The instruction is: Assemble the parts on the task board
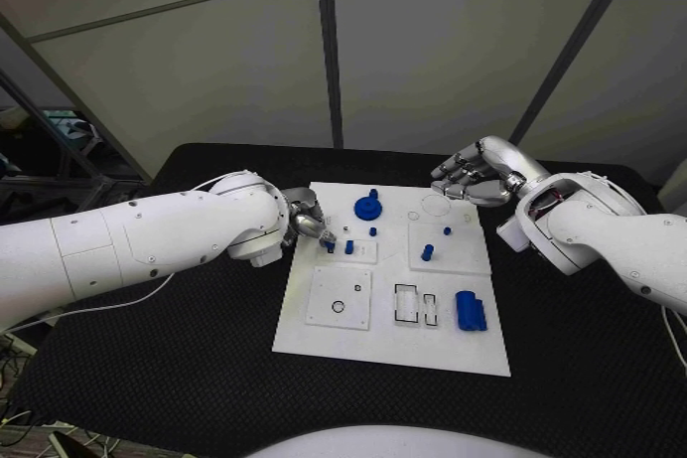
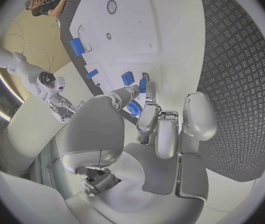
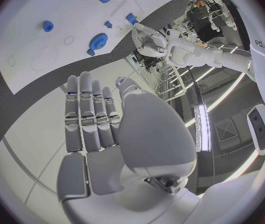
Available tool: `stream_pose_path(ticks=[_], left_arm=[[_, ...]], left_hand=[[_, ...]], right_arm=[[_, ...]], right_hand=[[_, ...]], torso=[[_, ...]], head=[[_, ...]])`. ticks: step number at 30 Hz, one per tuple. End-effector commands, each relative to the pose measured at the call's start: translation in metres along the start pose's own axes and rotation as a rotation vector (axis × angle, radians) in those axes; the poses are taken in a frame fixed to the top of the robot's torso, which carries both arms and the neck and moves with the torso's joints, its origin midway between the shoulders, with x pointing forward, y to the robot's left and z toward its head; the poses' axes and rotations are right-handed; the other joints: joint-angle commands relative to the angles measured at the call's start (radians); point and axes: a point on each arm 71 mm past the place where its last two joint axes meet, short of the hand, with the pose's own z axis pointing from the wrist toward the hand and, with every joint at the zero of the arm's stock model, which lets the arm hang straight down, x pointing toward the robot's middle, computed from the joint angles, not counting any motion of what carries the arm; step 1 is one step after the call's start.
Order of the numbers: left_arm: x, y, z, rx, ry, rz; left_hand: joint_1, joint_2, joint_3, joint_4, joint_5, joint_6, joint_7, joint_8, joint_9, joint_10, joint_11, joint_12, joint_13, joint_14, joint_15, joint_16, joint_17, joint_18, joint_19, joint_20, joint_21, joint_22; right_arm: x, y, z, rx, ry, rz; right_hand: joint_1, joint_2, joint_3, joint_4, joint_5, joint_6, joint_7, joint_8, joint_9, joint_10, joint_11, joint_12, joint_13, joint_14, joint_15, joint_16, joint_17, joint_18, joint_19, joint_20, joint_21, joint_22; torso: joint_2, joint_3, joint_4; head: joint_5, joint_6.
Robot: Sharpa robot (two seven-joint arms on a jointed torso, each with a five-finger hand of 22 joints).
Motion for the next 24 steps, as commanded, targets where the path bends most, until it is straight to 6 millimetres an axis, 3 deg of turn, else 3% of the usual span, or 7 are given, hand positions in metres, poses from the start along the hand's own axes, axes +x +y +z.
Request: stream_pose_path(ticks=[1,24], left_arm=[[0.0016,-0.0001,0.0004,-0.012,0.024,0.056],[0.0029,-0.0015,0.0002,-0.011,0.032,0.075]], left_hand=[[0.01,0.001,0.145,-0.142,0.004,0.003,0.001,0.006,0.006,0.01,-0.005,0.001,0.001,0.074,-0.007,0.003,0.135,-0.01,0.009,-0.001,0.004,0.158],[0.01,0.0,0.146,-0.143,0.007,0.003,0.001,0.006,0.007,0.011,-0.005,0.001,0.001,0.074,-0.007,0.003,0.134,-0.01,0.009,-0.001,0.003,0.157]], right_arm=[[-0.0006,0.0017,0.0006,-0.008,-0.003,0.003],[-0.0001,0.0017,0.0011,-0.009,0.0,0.003]], right_hand=[[0.001,-0.011,0.007,0.002,0.005,0.0,0.008,-0.003,-0.001,0.0,0.006,-0.005,-0.001,0.002,0.004,-0.002,-0.001,0.011,0.004,0.004,-0.002,-0.001],[0.0,-0.011,0.007,0.002,0.005,-0.001,0.008,-0.004,-0.001,0.0,0.006,-0.005,-0.002,0.002,0.005,-0.004,-0.002,0.011,0.004,0.004,-0.005,-0.002]], torso=[[-0.001,0.0004,0.0012],[-0.001,0.0001,0.0012]], head=[[0.0,-0.001],[0.0,-0.003]])
